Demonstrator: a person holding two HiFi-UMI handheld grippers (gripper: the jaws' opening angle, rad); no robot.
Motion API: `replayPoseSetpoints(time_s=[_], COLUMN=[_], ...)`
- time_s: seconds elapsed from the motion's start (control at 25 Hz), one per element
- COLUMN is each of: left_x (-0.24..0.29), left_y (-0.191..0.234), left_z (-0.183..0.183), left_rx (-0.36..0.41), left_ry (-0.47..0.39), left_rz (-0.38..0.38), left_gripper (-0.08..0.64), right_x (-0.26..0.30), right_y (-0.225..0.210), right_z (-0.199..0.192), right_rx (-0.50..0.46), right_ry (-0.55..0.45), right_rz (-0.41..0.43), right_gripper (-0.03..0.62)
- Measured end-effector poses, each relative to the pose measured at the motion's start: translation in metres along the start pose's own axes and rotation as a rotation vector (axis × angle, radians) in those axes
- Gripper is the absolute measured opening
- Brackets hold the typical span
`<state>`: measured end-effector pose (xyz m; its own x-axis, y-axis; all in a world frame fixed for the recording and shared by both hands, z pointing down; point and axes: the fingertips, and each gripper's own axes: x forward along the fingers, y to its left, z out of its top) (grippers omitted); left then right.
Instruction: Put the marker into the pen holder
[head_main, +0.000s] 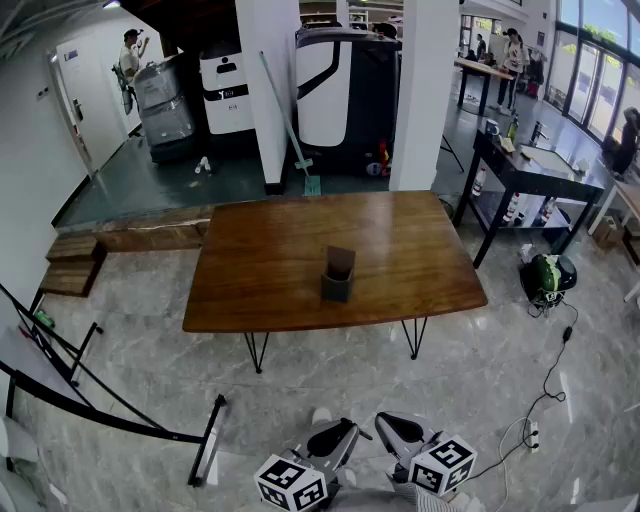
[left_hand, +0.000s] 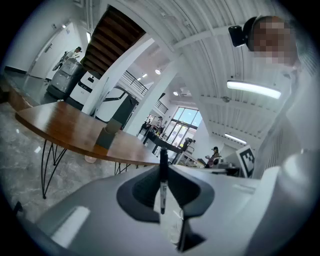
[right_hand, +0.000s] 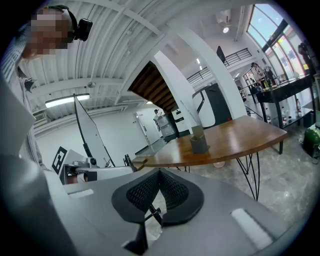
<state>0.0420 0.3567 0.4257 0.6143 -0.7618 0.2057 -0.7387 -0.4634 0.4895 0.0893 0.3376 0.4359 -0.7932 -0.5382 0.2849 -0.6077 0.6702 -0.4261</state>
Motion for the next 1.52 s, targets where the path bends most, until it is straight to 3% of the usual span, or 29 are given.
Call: replayPoseSetpoints(time_s=[0.32, 0.72, 0.88, 1.24, 1.52], left_x=[0.047, 0.125, 0.152, 0.179, 0.190], left_y=[0.054, 0.148, 0.175, 0.220, 0.227], left_z=[0.038, 0.147, 0.175, 0.190, 0.193], left_rx=[0.003, 0.054, 0.072, 0.023, 0.003], left_ry=[-0.006, -0.023, -0.007, 0.031, 0.022], left_rz=[-0.002, -0.071, -0.096, -0.098, -0.091], left_gripper=[0.048, 0.048, 0.048, 0.048, 0.048], right_x=[0.056, 0.160, 0.192, 0.236, 0.241], right_y=[-0.036, -0.093, -0.117, -0.143, -0.153], right_z=[0.034, 0.132, 0.155, 0.162, 0.162], right_rx=[-0.008, -0.048, -0.016, 0.041, 0.051], right_ry=[-0.011, -0.086, -0.105, -0.072, -0.043], right_rz=[0.007, -0.057, -0.081, -0.109, -0.103], right_gripper=[0.000, 0.000, 0.000, 0.000, 0.000])
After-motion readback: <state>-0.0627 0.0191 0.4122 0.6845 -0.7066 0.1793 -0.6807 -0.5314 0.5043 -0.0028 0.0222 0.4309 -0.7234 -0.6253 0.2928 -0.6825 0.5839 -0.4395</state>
